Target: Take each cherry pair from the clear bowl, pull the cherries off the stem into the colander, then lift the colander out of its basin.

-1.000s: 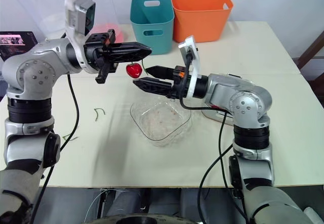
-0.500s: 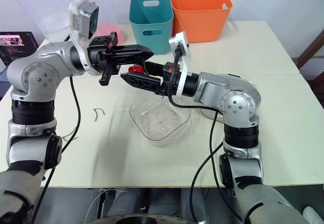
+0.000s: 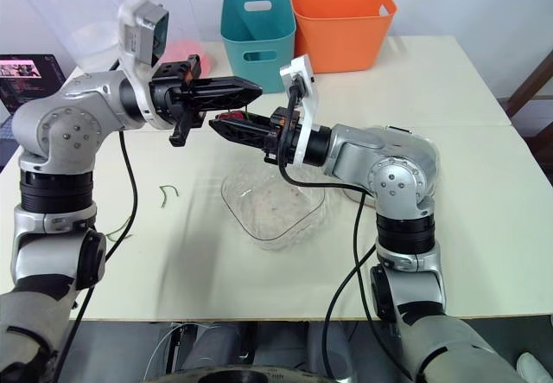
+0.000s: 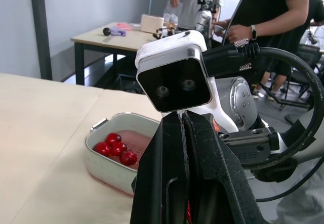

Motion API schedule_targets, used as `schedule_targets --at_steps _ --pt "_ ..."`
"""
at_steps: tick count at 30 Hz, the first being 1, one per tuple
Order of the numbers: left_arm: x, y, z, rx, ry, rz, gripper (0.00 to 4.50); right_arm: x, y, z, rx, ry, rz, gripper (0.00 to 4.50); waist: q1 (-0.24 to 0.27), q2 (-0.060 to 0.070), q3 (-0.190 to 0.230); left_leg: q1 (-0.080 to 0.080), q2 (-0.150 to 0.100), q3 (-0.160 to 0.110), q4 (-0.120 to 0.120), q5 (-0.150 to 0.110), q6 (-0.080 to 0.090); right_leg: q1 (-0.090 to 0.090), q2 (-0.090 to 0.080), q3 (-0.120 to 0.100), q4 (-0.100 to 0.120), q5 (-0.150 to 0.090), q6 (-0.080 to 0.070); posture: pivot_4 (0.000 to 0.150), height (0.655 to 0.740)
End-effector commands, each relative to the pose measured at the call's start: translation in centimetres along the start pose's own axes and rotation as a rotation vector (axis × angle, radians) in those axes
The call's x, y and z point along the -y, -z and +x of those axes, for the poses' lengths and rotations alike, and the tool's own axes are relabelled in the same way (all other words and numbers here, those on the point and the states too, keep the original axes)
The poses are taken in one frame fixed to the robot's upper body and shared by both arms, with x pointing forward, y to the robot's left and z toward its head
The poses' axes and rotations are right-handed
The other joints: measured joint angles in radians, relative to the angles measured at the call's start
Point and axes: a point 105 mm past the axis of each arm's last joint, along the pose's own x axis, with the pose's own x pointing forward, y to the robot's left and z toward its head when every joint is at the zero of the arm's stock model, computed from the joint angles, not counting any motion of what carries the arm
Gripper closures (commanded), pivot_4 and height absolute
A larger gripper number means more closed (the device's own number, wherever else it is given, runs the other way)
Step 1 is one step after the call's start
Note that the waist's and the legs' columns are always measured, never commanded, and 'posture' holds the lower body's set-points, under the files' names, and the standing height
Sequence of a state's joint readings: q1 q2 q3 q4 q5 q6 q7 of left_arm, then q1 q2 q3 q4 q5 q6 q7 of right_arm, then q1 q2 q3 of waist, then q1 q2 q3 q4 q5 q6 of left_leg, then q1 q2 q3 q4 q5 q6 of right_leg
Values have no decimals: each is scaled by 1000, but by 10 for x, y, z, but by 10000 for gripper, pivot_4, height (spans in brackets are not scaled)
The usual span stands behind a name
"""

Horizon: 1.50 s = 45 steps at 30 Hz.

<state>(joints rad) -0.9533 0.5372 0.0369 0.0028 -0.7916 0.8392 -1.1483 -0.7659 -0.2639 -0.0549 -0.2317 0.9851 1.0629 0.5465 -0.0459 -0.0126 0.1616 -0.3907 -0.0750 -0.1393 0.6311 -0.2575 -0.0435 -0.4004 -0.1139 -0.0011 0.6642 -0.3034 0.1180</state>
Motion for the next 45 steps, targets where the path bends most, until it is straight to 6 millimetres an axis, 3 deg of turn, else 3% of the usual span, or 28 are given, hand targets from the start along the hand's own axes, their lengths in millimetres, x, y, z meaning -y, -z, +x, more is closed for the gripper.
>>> schedule_targets --at_steps 1,9,16,20,24,30,34,38,45 --pt "1 -8 0 8 0 42 45000 -8 -3 -1 2 -20 -50 40006 0 0 0 0 0 0 0 0 0 0 0 0 0 0 0 1500 7394" --pt "-3 -21 0 36 -5 61 45000 0 19 -9 -82 22 -55 40006 0 0 0 0 0 0 0 0 0 0 0 0 0 0 0 1500 7394" --pt "-5 -15 -2 17 -16 58 45000 6 28 -18 -111 54 -68 40006 0 0 0 0 0 0 0 0 0 0 0 0 0 0 0 1500 7394" --pt "-9 1 -8 -34 -49 63 45000 19 6 -50 -112 153 -162 40006 2 0 0 0 0 0 0 0 0 0 0 0 -1 0 0 1500 7394" --pt "-15 17 -15 -79 -92 77 45000 47 -12 -108 -191 375 -285 40006 10 0 0 0 -1 0 0 0 1 1 -1 0 -2 0 0 1500 7394" --pt "-15 38 -23 -130 -100 64 45000 75 -7 -192 -383 634 -356 40006 6 0 0 0 -1 3 0 -1 3 2 0 0 -2 0 0 1500 7394" --pt "-15 40 -23 -134 -93 55 45000 82 -1 -219 -461 702 -366 40006 -1 0 0 0 1 5 0 -2 3 1 1 0 -1 0 0 1500 7394" --pt "-14 41 -21 -137 -85 55 45000 87 1 -233 -477 746 -355 40006 2 0 0 1 1 5 0 -2 3 2 1 0 -1 0 0 1500 7394" --pt "-17 38 -23 -139 -106 69 45000 88 -6 -241 -465 769 -362 5814 6 0 0 1 1 4 1 -1 2 2 0 0 -2 0 0 1500 7394"
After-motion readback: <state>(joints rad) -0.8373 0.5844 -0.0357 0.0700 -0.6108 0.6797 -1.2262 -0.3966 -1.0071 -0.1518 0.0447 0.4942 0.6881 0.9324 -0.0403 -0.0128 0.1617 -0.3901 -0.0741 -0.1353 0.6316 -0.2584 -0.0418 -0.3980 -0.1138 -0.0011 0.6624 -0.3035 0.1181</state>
